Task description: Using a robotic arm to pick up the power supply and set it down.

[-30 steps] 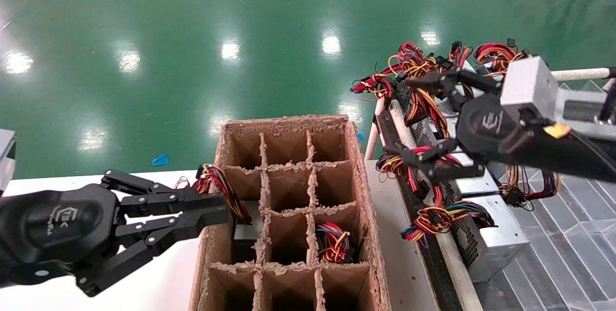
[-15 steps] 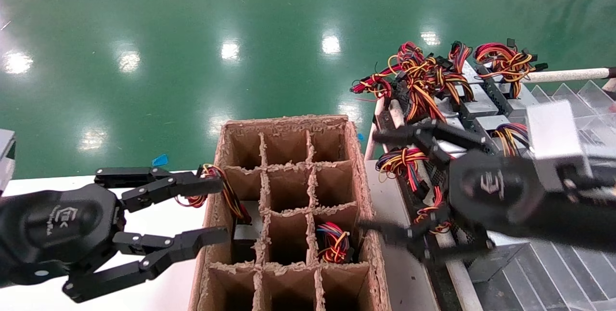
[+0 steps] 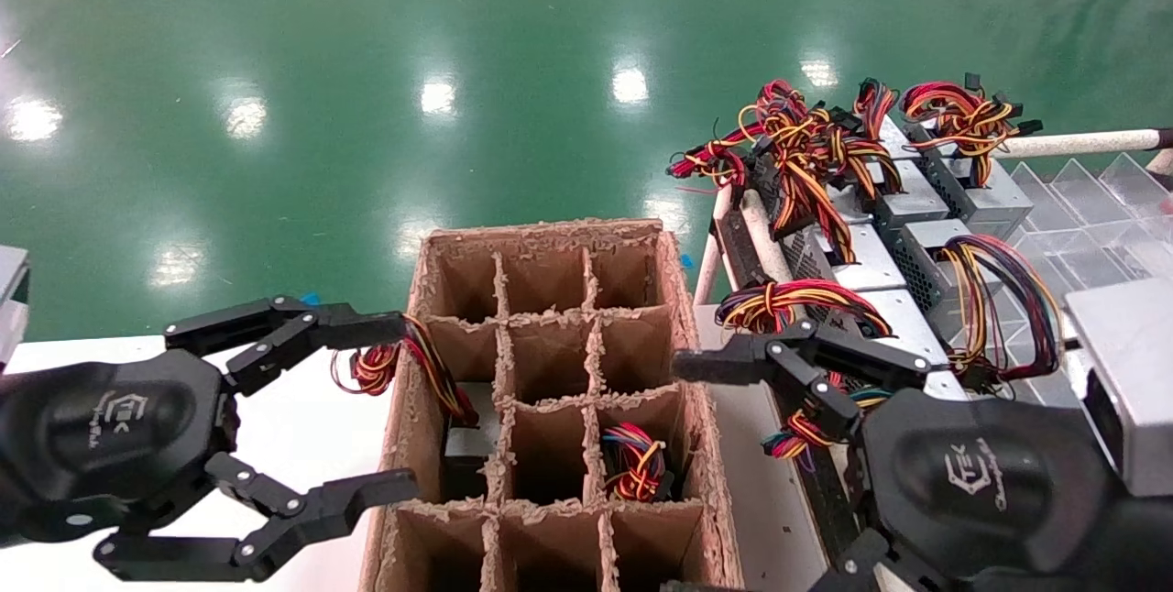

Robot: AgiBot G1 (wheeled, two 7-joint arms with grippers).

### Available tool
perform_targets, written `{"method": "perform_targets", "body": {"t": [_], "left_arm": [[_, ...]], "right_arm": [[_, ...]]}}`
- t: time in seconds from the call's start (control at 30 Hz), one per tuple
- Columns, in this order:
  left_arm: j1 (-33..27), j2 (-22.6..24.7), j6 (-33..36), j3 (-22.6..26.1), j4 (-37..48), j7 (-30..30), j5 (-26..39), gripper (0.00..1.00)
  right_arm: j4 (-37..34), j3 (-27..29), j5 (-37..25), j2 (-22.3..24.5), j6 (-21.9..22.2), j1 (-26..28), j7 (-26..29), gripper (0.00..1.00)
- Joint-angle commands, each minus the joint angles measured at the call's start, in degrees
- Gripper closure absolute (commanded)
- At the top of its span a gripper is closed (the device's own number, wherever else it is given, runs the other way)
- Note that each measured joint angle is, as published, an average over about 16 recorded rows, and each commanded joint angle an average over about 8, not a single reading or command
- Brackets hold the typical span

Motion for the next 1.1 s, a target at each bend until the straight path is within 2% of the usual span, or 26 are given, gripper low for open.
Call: {"method": "perform_targets", "body": {"t": [0.03,1.1], "left_arm": [[0.0,0.0,-0.01,0.0,0.0,0.0,0.0,0.0],[0.0,0.0,0.0,0.0,0.0,0.0,0.0,0.0]], "right_arm": [[0.25,0.13,0.33,0.07,-0.14,-0.28,0.14,0.0],[-0.9,-0.33,-1.01,-0.19,0.42,0.91,-0.54,0.0]]}}
